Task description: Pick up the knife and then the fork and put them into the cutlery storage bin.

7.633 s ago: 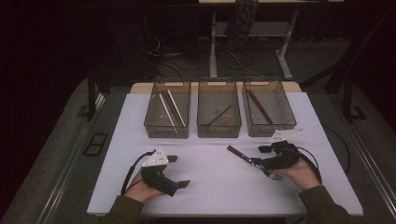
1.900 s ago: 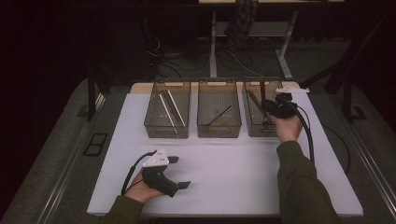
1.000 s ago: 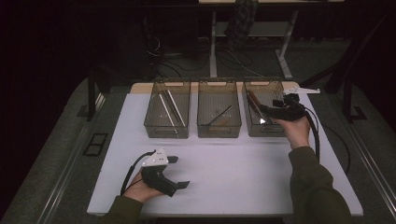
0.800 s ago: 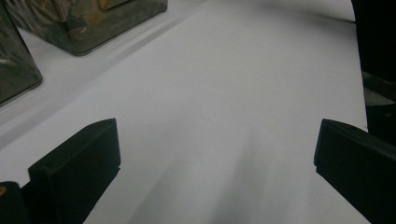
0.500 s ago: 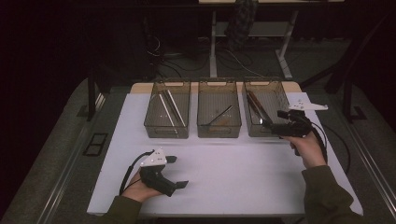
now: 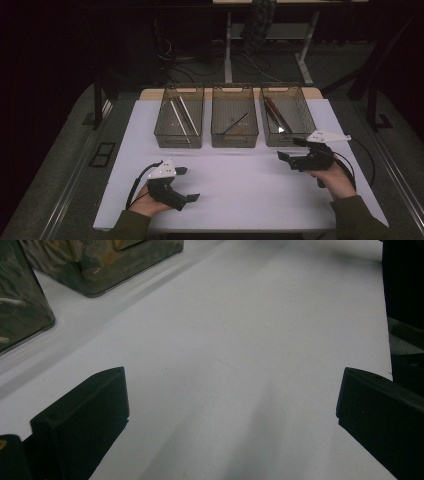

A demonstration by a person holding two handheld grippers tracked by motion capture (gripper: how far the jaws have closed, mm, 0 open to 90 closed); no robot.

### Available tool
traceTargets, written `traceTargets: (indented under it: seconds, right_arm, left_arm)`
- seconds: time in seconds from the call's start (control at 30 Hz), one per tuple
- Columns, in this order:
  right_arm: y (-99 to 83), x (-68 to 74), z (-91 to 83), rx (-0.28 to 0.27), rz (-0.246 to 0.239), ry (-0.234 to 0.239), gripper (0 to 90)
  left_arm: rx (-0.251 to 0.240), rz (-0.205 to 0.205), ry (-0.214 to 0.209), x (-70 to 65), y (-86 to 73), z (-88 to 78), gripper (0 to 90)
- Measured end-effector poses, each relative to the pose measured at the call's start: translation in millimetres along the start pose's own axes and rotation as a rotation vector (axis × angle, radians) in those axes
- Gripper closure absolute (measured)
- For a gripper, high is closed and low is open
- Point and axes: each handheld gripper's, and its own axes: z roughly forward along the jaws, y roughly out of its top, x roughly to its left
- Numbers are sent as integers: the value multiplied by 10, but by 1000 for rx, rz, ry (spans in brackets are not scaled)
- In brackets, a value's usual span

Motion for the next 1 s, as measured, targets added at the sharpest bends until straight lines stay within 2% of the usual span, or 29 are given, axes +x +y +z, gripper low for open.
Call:
traceTargets:
  seconds: [0.2,0.57,0.77,1.0]
  right_arm:
    - [-190,117,-46,13,-15,56,173]
    - [-448,272,-111,45,-32,100,173]
    - [-546,348,-128,66,-46,112,173]
    - [-614,346,-156,79,-50,108,173]
  left_arm:
    - [2,-1,1,-1,0,1,0]
    - [0,-3,2,-1,-1,2,0]
    - [-2,-2,2,-4,1,-1,0]
    - [-1,-5,2,-5,-1,-4,0]
